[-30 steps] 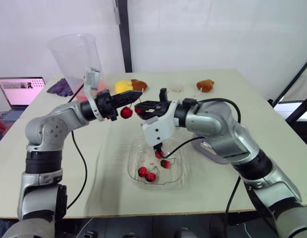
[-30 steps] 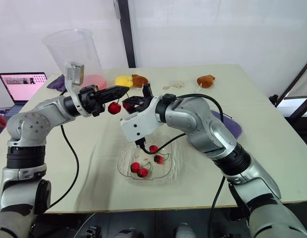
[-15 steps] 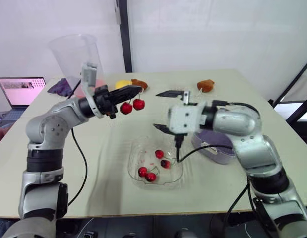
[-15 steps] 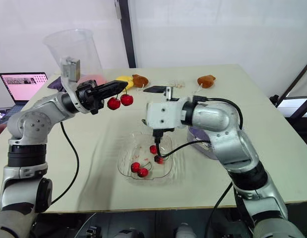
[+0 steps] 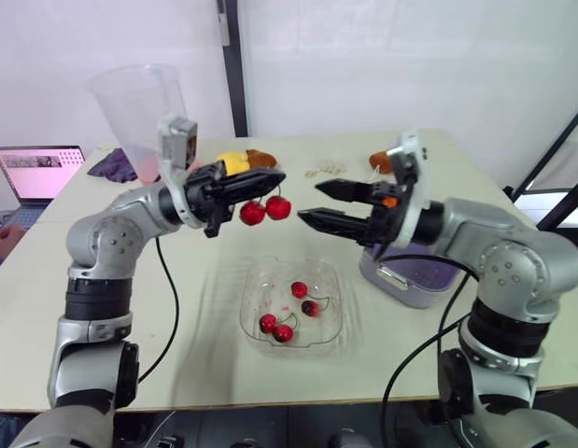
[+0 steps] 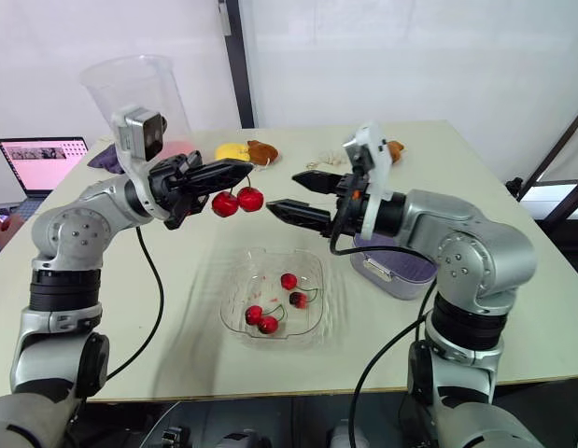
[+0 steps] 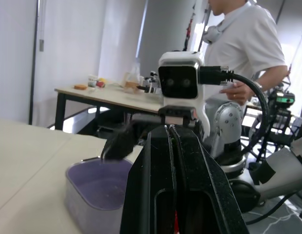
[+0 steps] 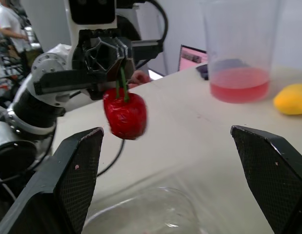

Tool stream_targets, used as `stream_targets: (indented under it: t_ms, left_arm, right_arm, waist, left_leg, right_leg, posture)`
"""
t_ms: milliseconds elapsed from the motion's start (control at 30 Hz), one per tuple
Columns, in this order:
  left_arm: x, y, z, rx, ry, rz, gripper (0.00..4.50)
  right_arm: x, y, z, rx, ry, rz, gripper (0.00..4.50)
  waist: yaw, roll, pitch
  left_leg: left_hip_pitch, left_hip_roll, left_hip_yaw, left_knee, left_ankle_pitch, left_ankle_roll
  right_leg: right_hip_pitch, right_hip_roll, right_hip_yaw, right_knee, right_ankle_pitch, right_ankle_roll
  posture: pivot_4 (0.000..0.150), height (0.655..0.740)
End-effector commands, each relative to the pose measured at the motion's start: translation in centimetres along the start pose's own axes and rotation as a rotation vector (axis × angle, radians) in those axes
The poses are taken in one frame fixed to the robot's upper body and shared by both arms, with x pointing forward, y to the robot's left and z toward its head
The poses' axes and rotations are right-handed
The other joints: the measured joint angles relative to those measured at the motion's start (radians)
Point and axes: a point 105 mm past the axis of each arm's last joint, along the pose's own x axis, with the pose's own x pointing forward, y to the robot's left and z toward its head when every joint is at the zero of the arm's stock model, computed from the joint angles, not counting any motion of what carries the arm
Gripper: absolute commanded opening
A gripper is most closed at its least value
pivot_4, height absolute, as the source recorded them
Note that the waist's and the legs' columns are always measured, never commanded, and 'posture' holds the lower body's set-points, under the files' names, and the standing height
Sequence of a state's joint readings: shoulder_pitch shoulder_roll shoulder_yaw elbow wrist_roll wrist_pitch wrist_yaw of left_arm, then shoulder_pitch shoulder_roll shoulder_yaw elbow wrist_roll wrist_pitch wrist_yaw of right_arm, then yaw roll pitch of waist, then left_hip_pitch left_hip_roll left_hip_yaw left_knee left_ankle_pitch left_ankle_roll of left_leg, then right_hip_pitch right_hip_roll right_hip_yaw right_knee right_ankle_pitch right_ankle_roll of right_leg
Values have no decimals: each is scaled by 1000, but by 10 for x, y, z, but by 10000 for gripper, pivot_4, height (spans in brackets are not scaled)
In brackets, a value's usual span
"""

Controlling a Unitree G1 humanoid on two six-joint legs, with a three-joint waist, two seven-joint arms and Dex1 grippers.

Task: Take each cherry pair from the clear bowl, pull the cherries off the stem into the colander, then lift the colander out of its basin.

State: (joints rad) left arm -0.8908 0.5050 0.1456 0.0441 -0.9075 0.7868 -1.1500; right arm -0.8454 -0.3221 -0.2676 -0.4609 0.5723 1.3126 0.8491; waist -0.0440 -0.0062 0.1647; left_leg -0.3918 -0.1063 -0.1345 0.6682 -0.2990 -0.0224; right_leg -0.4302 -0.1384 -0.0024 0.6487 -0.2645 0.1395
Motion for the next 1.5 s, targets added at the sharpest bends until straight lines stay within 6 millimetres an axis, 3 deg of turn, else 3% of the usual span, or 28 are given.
stream_targets:
  t_ms: [33,100,233,467,567,667,1267,1400,1500]
  left_arm:
    - [8,-11,10,40,-7,-49,0]
    - [9,-11,9,39,-5,-48,0]
    - [8,-10,9,42,-13,-36,0]
    - [8,-9,9,39,-22,-28,0]
    - [7,-8,7,37,-25,-19,0]
    - [7,-8,7,36,-29,-13,0]
    - [6,-8,8,43,-49,-3,0]
    - [2,-7,9,47,-52,16,0]
    - [-1,-5,7,47,-55,39,0]
  right_arm:
    - [14,11,9,-39,-41,58,44794]
    - [16,13,10,-27,-53,77,44794]
    - [23,18,9,-4,-63,112,32635]
    - [25,19,11,-1,-95,116,32635]
    - [26,20,10,0,-99,114,25036]
    - [25,20,9,2,-99,114,11137]
    - [11,8,-19,40,23,66,11137]
    - [-19,-6,-12,15,52,-17,11137]
    - [-56,-38,-7,-27,111,-200,11137]
  waist:
    - [0,0,0]
    - [2,0,0]
    - [1,0,0]
    - [0,0,0]
    - [0,0,0]
    - [1,0,0]
    - [3,0,0]
    - [6,0,0]
    - [9,0,0]
  left_leg:
    - [0,0,0,0,0,0]
    - [0,0,0,0,0,0]
    - [0,-1,0,1,0,0]
    - [0,0,0,1,0,0]
    - [0,0,0,1,0,0]
    - [0,0,0,1,0,0]
    - [0,0,0,1,0,0]
    - [0,-1,0,1,0,0]
    - [0,-1,0,1,0,0]
  right_leg:
    - [0,0,0,0,0,0]
    - [0,0,0,0,0,0]
    - [0,0,0,0,0,0]
    - [0,0,0,0,0,0]
    - [0,0,0,0,0,0]
    - [0,0,0,0,0,0]
    - [0,0,0,0,0,0]
    - [1,0,0,-1,0,0]
    - [1,0,0,-1,0,0]
  posture:
    - [1500,7400]
    - [1500,7400]
    - [1500,7400]
    - [1500,7400]
    - [1500,7400]
    - [1500,7400]
    - [1500,7400]
    - [1500,7400]
    - [1500,7400]
